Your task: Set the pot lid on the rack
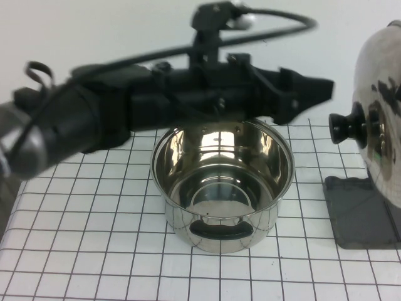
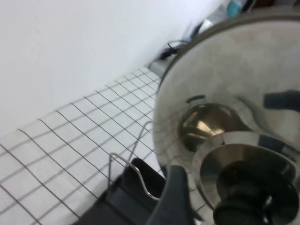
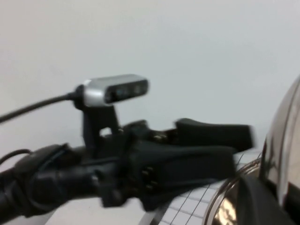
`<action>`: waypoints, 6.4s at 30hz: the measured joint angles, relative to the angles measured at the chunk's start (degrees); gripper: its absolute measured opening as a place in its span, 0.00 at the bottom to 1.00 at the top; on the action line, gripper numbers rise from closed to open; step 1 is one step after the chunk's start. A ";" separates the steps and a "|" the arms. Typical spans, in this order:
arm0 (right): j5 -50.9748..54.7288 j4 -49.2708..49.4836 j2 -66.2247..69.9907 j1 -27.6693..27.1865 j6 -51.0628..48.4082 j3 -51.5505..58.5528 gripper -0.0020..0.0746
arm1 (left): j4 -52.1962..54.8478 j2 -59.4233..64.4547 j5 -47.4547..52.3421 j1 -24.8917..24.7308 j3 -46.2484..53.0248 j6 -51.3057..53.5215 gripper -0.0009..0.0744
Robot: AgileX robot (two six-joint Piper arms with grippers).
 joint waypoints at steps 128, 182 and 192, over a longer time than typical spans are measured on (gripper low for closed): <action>4.23 -23.92 -21.10 -11.52 -7.25 1.08 0.03 | 78.39 -82.11 3.02 18.95 41.47 -60.24 0.01; -40.41 -31.69 -51.47 -9.49 -20.89 32.14 0.02 | 85.76 -94.74 3.67 18.95 54.94 -77.74 0.01; -22.70 -82.75 -57.33 -8.86 38.64 37.80 0.02 | 85.76 -94.74 3.59 18.95 55.03 -77.74 0.01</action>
